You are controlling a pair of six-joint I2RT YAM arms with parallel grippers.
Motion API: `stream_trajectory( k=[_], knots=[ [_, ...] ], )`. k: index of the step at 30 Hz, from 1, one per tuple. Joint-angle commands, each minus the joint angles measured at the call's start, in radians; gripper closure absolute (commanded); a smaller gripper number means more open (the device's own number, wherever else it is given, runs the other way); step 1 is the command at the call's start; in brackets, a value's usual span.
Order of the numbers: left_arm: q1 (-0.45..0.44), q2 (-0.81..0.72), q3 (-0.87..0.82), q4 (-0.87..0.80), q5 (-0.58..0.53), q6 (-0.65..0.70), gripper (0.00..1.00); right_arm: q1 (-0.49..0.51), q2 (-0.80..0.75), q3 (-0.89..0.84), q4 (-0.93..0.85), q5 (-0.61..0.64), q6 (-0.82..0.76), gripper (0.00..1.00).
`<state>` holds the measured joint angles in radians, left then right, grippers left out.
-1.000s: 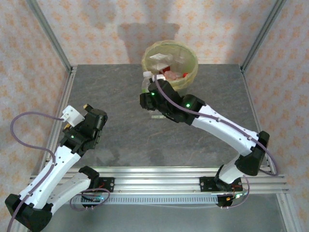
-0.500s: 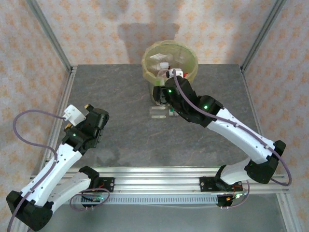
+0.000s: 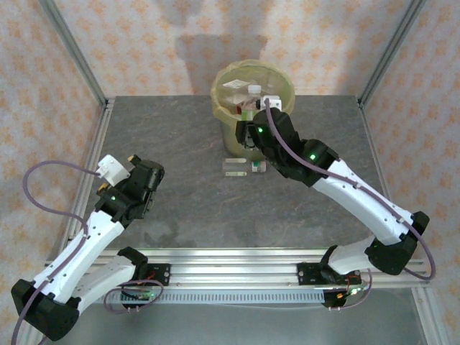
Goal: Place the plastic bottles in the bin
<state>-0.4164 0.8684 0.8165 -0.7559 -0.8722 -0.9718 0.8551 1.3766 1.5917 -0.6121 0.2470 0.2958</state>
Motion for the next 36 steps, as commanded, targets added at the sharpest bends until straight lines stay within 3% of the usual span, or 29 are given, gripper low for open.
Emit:
stream_trajectory(
  k=[1,7,14,26,36],
  knots=[
    [0.009,0.008,0.023,-0.025,-0.027,-0.029,0.00,-0.040,0.034,0.067,0.004,-0.006,-0.030,0.63],
    [0.008,0.014,0.032,-0.035,-0.027,-0.028,0.00,-0.137,0.164,0.212,-0.038,-0.094,-0.028,0.63],
    [0.008,0.011,0.033,-0.050,-0.024,-0.028,0.00,-0.234,0.380,0.499,-0.162,-0.137,-0.018,0.63],
    [0.011,0.012,0.020,-0.039,0.005,-0.025,0.00,-0.307,0.719,0.915,-0.352,-0.202,0.065,0.62],
    [0.011,0.013,0.015,-0.040,0.006,-0.025,0.00,-0.311,0.713,0.837,-0.352,-0.185,0.106,0.58]
  ],
)
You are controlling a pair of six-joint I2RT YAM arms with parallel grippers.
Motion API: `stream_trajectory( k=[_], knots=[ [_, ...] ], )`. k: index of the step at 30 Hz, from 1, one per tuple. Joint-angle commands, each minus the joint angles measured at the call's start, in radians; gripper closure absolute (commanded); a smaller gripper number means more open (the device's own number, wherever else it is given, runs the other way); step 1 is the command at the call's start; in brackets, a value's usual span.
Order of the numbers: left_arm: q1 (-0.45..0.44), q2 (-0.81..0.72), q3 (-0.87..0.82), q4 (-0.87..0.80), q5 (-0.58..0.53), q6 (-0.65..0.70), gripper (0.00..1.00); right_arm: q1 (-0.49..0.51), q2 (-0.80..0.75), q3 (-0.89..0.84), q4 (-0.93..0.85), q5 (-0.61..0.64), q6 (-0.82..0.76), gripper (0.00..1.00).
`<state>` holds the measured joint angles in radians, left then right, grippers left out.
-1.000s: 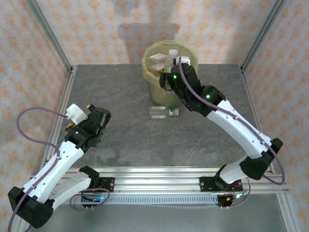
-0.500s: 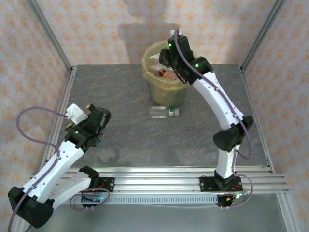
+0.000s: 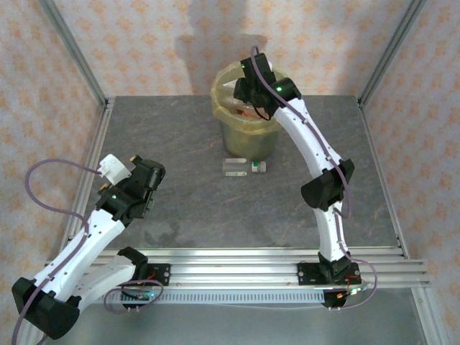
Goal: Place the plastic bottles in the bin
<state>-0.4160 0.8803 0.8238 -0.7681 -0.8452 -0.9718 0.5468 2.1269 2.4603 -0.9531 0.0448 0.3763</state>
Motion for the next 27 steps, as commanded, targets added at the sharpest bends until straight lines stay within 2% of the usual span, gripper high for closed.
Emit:
stream_trajectory(
  k=[1,4,10,14,24,26,27],
  knots=[
    [0.011,0.002,0.008,-0.027,-0.021,-0.026,0.00,-0.002,-0.045,-0.049,-0.003,0.022,0.029,0.56],
    [0.011,0.005,0.009,-0.022,-0.017,-0.024,0.00,-0.004,-0.062,-0.087,0.009,0.033,0.039,0.50],
    [0.011,0.011,0.015,-0.022,-0.019,-0.022,0.00,-0.003,-0.067,-0.104,0.013,0.029,0.041,0.28],
    [0.011,0.014,0.017,-0.021,-0.017,-0.022,0.00,-0.004,-0.069,-0.100,0.011,0.023,0.039,0.18],
    [0.011,0.017,0.020,-0.019,-0.016,-0.021,0.00,-0.004,-0.070,0.003,-0.055,0.010,0.001,0.08],
    [0.011,0.019,0.021,-0.019,-0.017,-0.021,0.00,-0.004,-0.076,0.031,-0.075,0.010,-0.012,0.01],
    [0.011,0.019,0.022,-0.019,-0.018,-0.019,0.00,-0.004,-0.081,0.046,-0.086,0.012,-0.019,0.01]
  ],
)
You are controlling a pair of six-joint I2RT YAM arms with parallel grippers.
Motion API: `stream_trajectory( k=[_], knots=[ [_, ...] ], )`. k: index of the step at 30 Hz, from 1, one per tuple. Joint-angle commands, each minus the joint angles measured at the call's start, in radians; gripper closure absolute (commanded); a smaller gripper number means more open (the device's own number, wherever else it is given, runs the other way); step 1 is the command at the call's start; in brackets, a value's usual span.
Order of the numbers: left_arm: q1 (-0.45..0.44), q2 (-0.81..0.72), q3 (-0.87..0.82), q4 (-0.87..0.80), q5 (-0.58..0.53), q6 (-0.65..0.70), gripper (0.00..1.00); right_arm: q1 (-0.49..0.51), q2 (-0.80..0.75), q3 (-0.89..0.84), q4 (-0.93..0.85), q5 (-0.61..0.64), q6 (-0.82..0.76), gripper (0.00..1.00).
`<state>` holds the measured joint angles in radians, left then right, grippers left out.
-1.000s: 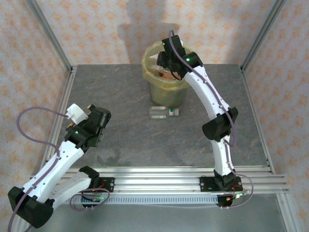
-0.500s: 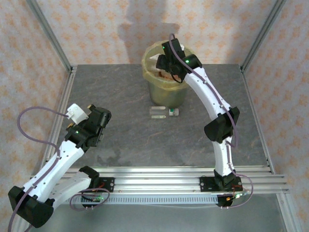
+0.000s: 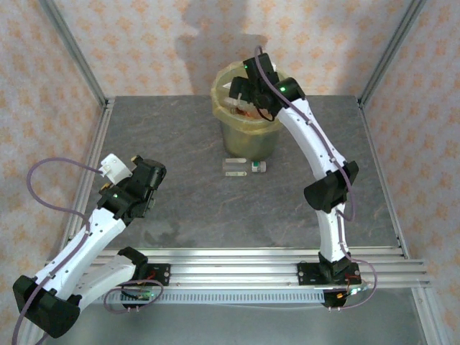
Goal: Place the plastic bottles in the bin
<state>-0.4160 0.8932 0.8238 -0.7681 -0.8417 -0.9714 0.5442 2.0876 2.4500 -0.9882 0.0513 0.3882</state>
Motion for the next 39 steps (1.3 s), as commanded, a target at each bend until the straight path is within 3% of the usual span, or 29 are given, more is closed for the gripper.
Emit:
stream_trajectory(
  k=[1,9,23,32,36,39],
  knots=[
    [0.011,0.006,0.022,-0.019,-0.021,-0.020,0.00,-0.001,-0.048,0.067,-0.062,0.008,-0.035,0.01],
    [0.011,0.005,0.022,-0.020,-0.024,-0.021,0.00,0.000,-0.166,0.000,-0.091,0.041,-0.055,0.01],
    [0.013,0.007,0.021,-0.014,-0.019,-0.020,0.00,-0.001,-0.613,-0.676,0.112,0.032,0.059,0.01],
    [0.013,0.036,0.024,0.027,0.044,0.017,0.00,-0.007,-0.837,-1.043,0.183,0.093,0.139,0.01],
    [0.013,0.062,0.029,0.050,0.077,0.040,0.00,-0.037,-0.880,-1.159,0.222,0.048,0.164,0.00],
    [0.013,0.089,0.032,0.072,0.113,0.058,0.00,-0.089,-0.882,-1.249,0.287,-0.048,0.190,0.06]
  ],
)
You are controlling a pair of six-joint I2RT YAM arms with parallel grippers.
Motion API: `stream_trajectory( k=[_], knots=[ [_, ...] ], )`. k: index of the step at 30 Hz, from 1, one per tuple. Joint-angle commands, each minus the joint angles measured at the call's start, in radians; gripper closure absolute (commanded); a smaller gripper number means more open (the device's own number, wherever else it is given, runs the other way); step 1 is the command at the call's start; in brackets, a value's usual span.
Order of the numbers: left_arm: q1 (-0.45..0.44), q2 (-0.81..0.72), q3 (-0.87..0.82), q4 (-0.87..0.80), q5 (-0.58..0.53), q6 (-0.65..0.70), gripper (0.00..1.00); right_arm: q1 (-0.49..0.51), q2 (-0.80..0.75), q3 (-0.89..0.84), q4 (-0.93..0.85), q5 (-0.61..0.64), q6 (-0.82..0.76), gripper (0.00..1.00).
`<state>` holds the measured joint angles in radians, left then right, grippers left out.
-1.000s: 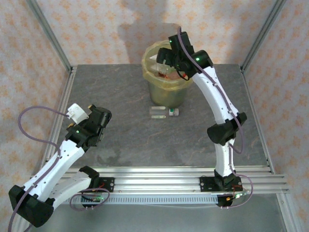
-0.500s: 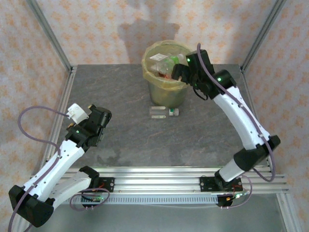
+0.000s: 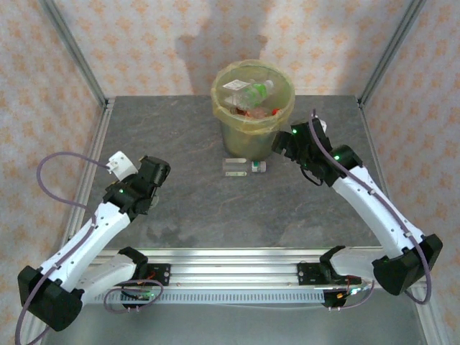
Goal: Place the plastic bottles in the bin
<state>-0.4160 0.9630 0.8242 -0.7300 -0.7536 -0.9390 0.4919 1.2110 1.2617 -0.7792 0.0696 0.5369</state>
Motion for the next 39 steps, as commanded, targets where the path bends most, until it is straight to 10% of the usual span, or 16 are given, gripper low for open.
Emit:
stream_trajectory(
  k=[1,10,39],
  knots=[
    [0.013,0.031,0.035,0.039,0.040,0.032,0.00,-0.059,-0.004,-0.093,0.110,-0.106,0.051,0.09],
    [0.013,0.184,0.085,0.097,0.174,0.103,0.00,-0.198,0.098,-0.245,0.354,-0.339,0.099,0.43],
    [-0.020,0.839,0.362,0.278,0.525,0.144,0.18,-0.242,0.592,-0.145,0.651,-0.526,0.161,0.65]
  ],
)
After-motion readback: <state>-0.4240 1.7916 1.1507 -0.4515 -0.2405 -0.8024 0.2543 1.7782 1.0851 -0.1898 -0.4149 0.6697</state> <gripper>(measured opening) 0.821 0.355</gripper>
